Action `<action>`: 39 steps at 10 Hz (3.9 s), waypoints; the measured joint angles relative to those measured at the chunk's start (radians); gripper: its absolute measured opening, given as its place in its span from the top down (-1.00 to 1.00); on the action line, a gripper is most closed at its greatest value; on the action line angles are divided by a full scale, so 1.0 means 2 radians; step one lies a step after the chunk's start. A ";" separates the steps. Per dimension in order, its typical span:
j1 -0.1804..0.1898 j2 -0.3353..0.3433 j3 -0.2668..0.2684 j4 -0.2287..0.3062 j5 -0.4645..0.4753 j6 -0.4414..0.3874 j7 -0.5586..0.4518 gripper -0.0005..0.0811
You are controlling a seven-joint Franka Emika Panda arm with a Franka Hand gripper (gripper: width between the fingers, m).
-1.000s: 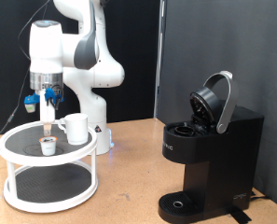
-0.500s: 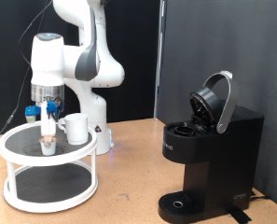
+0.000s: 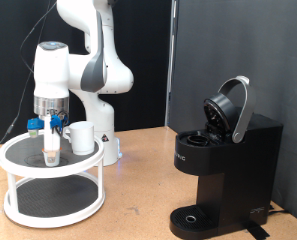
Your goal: Make a cup of coffee with the keurig machine
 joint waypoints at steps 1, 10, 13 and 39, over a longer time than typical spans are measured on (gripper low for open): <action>0.000 0.000 0.000 0.000 0.000 0.000 0.000 -0.70; 0.000 -0.029 -0.008 0.039 0.046 -0.091 -0.063 0.09; 0.000 -0.061 -0.010 0.067 0.058 -0.152 -0.078 0.09; 0.134 -0.034 0.056 0.148 0.497 -0.244 -0.032 0.09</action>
